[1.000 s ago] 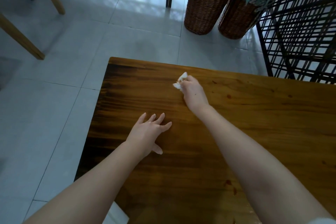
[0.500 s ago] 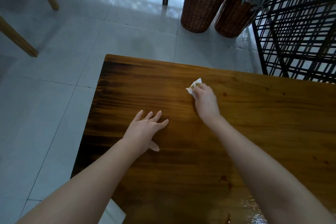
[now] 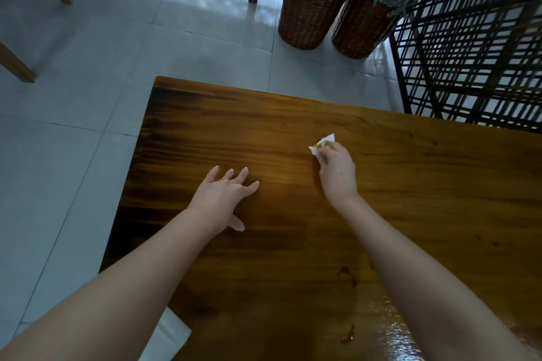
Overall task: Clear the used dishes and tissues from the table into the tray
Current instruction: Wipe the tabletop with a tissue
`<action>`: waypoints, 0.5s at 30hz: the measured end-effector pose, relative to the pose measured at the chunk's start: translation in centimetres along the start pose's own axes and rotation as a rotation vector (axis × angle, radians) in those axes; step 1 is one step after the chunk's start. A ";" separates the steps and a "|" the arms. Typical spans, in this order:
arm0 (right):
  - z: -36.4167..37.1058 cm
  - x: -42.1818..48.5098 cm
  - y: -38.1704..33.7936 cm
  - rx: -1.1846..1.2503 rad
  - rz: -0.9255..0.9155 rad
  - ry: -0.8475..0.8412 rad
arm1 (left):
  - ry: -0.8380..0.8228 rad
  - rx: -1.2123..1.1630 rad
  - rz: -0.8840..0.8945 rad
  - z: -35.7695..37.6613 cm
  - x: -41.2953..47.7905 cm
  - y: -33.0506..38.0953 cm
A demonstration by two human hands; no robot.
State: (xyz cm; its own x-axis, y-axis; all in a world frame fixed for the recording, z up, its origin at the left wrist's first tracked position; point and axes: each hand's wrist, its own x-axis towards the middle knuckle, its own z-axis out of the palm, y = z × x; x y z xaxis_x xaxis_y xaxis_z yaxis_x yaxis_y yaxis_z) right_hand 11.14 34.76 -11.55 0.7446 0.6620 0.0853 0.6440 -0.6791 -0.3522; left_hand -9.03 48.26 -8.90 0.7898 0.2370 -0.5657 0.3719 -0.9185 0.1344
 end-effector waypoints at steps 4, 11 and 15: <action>-1.6 -1.0 2.5 -0.087 -0.109 -0.054 | 0.026 -0.003 0.002 0.0 -0.3 0.0; -1.9 -5.3 3.2 -0.038 0.033 0.015 | 0.033 -0.004 0.002 -0.1 -0.8 0.2; -1.1 -10.2 -0.3 0.052 -0.089 -0.081 | 0.086 0.047 0.031 0.4 -2.0 0.2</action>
State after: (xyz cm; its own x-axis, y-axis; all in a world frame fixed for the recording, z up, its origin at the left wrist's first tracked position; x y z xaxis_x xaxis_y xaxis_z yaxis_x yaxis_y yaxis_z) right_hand 3.51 27.87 -11.24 0.6672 0.7436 0.0440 0.6953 -0.6005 -0.3949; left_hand -10.71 47.45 -8.06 0.8404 0.2325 -0.4896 0.3247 -0.9393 0.1113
